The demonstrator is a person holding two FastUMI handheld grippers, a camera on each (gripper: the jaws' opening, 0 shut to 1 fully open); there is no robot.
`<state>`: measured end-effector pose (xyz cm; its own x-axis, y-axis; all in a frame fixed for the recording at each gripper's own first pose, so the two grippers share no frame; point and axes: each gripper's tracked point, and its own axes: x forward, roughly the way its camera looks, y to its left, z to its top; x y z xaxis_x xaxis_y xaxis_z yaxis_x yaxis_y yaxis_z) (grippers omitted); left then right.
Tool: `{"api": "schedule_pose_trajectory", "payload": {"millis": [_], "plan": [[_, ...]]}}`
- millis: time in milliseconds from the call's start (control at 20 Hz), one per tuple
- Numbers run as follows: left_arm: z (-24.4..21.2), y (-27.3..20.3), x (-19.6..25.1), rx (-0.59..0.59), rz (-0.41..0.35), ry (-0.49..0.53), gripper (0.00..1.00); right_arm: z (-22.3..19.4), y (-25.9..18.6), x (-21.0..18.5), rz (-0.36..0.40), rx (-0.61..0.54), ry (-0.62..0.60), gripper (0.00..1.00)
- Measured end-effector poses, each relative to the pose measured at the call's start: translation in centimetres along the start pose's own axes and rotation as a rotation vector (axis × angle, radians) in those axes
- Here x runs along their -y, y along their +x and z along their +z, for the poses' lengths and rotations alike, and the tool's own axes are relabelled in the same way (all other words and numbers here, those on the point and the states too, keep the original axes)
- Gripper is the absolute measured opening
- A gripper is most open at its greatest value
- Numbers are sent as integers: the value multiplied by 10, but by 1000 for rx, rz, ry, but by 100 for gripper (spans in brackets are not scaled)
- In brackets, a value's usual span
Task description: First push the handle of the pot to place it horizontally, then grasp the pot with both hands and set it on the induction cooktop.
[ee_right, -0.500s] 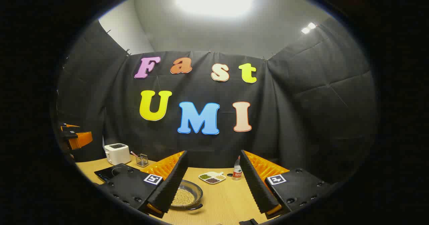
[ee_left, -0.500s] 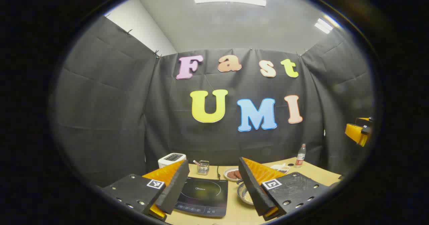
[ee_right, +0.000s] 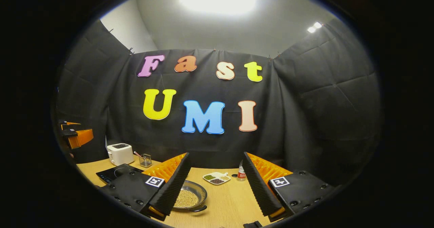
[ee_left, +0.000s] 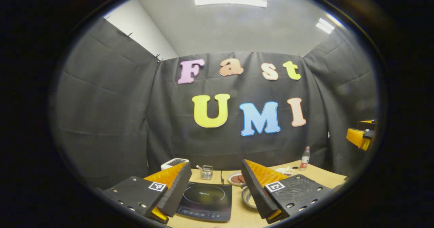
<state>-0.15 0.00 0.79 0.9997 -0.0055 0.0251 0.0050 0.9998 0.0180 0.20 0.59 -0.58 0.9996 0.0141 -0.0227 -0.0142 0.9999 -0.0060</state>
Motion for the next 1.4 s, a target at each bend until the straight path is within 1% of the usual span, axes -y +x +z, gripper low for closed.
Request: {"api": "schedule_pose_trajectory", "payload": {"millis": [400,450,500,550,600,700,750,800,850,900,950,1000,1050,1100,1150,1200,1250,1300,1350,1400], "plan": [[3,-2,1,14,0,6,87,-2,-1,0,3,-9,7,97],[4,-1,0,14,0,6,90,-2,-2,1,5,-11,6,97],[3,-2,0,15,1,6,87,-3,-1,1,7,-13,5,97],[4,-1,1,14,1,6,90,-4,-1,0,11,-18,3,97],[3,-2,0,14,3,7,90,-5,-1,0,9,-21,-1,96],[4,-3,0,16,5,6,90,-5,-1,1,10,-27,-9,86],[5,-3,-1,17,7,6,90,-6,-1,0,9,-28,-11,83],[4,-3,-2,18,9,7,90,-5,-1,-1,9,-26,-12,76],[5,-3,-3,20,11,8,90,-5,-2,0,7,-24,-13,73],[5,-3,-4,21,11,8,90,-3,-2,1,4,-19,-13,65],[6,-4,-5,22,13,10,90,-1,-2,1,1,-13,-12,63],[6,-3,-6,23,15,11,87,0,-2,2,-2,-10,-10,55],[6,-4,-7,25,16,11,90,1,-2,1,-3,-8,-7,51],[6,-4,-8,25,18,10,87,0,-3,0,1,-11,-4,43],[6,-4,-9,25,19,10,87,-2,-2,-3,11,-16,0,40],[7,-5,-10,25,20,10,90,-4,-2,-6,19,-22,2,35],[7,-4,-11,26,21,10,90,-4,-2,-6,24,-24,3,28],[7,-3,-12,27,22,10,87,-3,-2,-6,19,-20,2,23],[7,-3,-13,28,23,11,90,-1,-3,-5,13,-13,1,18],[7,-3,-15,30,24,11,90,0,-3,-11,30,-11,0,5]]}}
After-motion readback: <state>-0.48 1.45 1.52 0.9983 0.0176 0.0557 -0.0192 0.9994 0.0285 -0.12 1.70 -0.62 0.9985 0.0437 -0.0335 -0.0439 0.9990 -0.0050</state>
